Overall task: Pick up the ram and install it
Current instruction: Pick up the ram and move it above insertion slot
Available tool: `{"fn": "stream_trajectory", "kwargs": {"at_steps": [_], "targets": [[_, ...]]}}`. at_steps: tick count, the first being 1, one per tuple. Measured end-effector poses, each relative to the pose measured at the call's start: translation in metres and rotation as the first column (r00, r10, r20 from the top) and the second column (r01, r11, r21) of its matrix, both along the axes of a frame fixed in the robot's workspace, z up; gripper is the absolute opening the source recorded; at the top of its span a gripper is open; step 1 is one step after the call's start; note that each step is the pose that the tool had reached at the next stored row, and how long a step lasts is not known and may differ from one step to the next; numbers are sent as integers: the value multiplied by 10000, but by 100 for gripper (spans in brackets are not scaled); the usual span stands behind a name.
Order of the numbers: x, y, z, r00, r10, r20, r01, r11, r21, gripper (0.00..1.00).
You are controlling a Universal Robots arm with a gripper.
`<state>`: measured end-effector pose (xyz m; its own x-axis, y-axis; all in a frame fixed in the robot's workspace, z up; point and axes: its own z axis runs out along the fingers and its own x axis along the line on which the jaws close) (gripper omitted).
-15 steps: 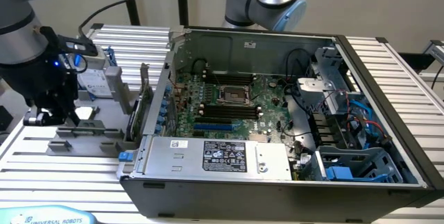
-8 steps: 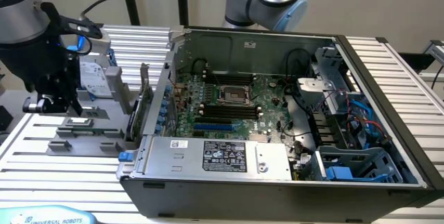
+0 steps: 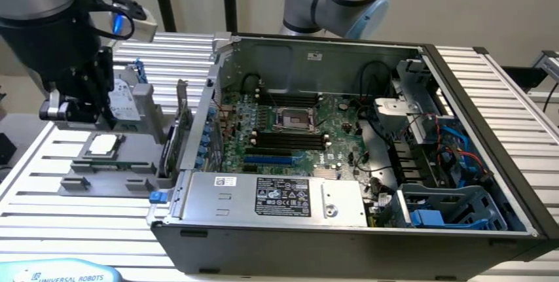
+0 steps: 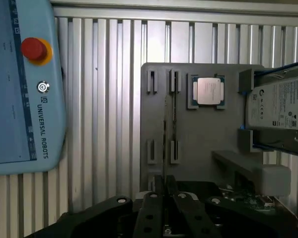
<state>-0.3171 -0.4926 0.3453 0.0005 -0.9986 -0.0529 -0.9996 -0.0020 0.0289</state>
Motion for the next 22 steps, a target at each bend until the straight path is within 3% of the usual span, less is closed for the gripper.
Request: {"fn": "stream_trajectory", "kwargs": {"at_steps": [7,11,15,22], "targets": [[278,0,318,10000,17,-5,-17,10000,44,14],[461,0,446,10000,19,-33,-19,10000,52,14],[642,0,505,10000,19,-54,-19,10000,52,14],[961,1,517,10000,19,-65,-19,10000,59,14]]}}
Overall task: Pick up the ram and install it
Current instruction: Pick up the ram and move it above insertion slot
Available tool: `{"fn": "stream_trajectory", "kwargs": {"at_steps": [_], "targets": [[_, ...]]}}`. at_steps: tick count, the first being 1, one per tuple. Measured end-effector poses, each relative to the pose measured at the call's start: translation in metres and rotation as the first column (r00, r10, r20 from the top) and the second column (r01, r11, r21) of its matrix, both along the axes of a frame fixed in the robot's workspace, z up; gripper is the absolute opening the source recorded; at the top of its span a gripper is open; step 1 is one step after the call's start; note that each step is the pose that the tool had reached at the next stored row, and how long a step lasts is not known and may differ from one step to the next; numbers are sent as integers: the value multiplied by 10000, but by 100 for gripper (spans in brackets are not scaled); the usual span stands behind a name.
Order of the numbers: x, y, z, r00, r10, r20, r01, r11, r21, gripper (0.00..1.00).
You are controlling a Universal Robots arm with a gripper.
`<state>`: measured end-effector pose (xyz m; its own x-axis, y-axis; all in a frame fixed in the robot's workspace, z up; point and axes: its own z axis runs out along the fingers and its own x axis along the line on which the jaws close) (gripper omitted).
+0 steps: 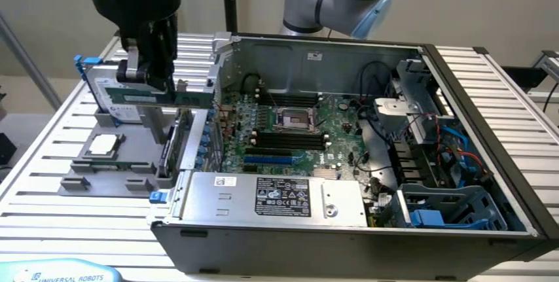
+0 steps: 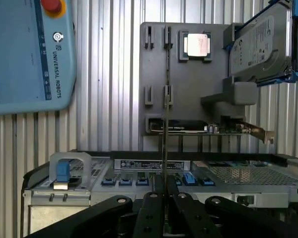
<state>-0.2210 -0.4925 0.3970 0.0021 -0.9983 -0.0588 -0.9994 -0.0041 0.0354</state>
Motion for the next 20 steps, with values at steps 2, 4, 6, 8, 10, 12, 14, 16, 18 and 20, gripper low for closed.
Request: {"fn": "stream_trajectory", "kwargs": {"at_steps": [2,4,6,8,10,12,14,16,18,20], "targets": [[90,1,1,10000,0,-3,0,10000,1,14],[180,2,0,10000,0,-5,0,10000,2,14],[273,4,0,10000,-1,-9,1,10000,2,14],[364,8,0,10000,-1,-13,1,10000,3,14],[454,12,1,10000,0,-17,0,10000,2,14],[544,17,-1,10000,0,-20,0,10000,4,14],[637,24,-3,10000,0,-24,0,10000,6,14],[726,32,-6,10000,-1,-30,1,10000,8,14],[816,40,-10,10000,0,-36,0,10000,10,14],[910,48,-15,10000,-1,-43,1,10000,11,14]]}}
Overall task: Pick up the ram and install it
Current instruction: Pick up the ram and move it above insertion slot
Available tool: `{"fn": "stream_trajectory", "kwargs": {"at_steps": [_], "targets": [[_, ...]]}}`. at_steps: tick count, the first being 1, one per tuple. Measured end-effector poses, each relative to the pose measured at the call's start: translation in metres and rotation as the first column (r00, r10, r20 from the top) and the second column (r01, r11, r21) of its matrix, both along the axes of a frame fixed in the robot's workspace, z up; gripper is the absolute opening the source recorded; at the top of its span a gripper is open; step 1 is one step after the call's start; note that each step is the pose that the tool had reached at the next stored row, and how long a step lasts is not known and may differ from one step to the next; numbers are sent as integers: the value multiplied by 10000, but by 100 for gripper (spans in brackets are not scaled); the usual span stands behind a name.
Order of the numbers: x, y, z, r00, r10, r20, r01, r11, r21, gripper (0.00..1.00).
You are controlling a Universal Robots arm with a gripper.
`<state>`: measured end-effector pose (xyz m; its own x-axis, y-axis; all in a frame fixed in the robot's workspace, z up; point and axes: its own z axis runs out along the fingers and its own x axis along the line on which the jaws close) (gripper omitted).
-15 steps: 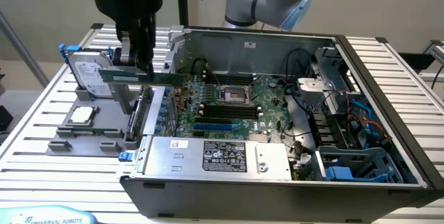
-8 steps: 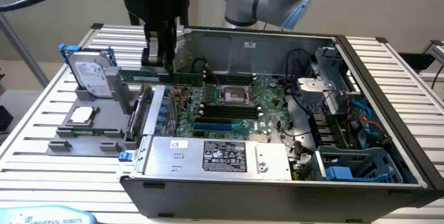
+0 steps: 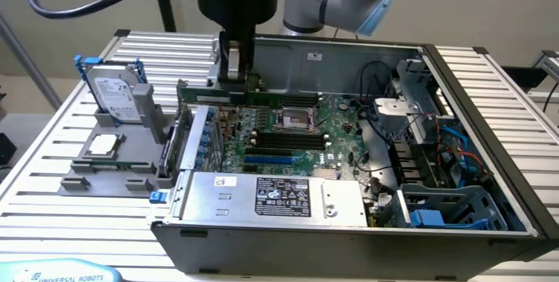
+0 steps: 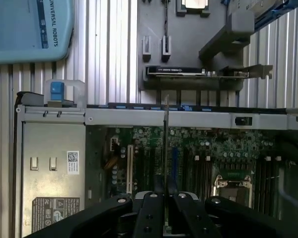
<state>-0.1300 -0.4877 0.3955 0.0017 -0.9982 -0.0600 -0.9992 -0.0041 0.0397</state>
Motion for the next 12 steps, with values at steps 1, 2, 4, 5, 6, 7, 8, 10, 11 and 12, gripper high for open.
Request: {"fn": "stream_trajectory", "kwargs": {"at_steps": [1,2,4,5,6,7,8,10,11,12], "targets": [[45,5,-4,10000,1,-4,-1,10000,0,14],[90,10,-8,10000,1,-9,-1,10000,1,14],[180,23,-21,10000,1,-17,-1,10000,5,14],[225,31,-29,10000,0,-21,0,10000,8,14],[271,38,-37,10000,0,-26,0,10000,10,14],[316,46,-46,10000,0,-30,0,10000,13,14],[362,54,-56,10000,0,-34,0,10000,16,14],[454,72,-77,10000,0,-40,0,10000,19,14],[500,88,-93,10000,0,-40,0,10000,19,14],[538,111,-111,10000,0,-40,0,10000,18,14]]}}
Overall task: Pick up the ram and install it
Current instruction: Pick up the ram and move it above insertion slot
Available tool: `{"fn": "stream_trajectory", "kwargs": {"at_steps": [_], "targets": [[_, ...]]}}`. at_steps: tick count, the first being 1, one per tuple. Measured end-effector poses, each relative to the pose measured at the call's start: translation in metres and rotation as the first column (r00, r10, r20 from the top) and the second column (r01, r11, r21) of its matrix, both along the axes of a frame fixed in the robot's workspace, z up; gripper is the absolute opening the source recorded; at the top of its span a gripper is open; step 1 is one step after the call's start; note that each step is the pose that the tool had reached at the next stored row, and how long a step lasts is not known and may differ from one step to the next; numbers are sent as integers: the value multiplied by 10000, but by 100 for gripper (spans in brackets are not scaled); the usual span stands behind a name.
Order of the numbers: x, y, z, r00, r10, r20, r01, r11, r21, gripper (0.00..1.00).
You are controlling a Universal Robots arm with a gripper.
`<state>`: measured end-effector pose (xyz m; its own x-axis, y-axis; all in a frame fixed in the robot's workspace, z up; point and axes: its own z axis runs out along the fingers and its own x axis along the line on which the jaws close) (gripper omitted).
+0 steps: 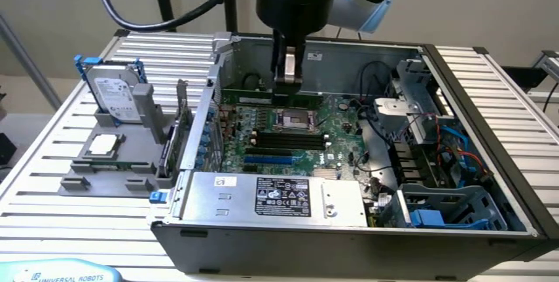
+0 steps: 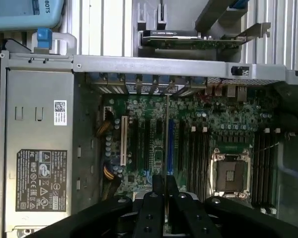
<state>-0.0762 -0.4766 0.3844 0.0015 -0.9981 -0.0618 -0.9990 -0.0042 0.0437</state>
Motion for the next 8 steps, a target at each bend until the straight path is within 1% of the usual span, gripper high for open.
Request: {"fn": "stream_trajectory", "kwargs": {"at_steps": [3,8], "targets": [[92,84,-55,10000,0,1,0,10000,0,14],[187,247,-146,10000,1,1,-1,10000,1,14]]}}
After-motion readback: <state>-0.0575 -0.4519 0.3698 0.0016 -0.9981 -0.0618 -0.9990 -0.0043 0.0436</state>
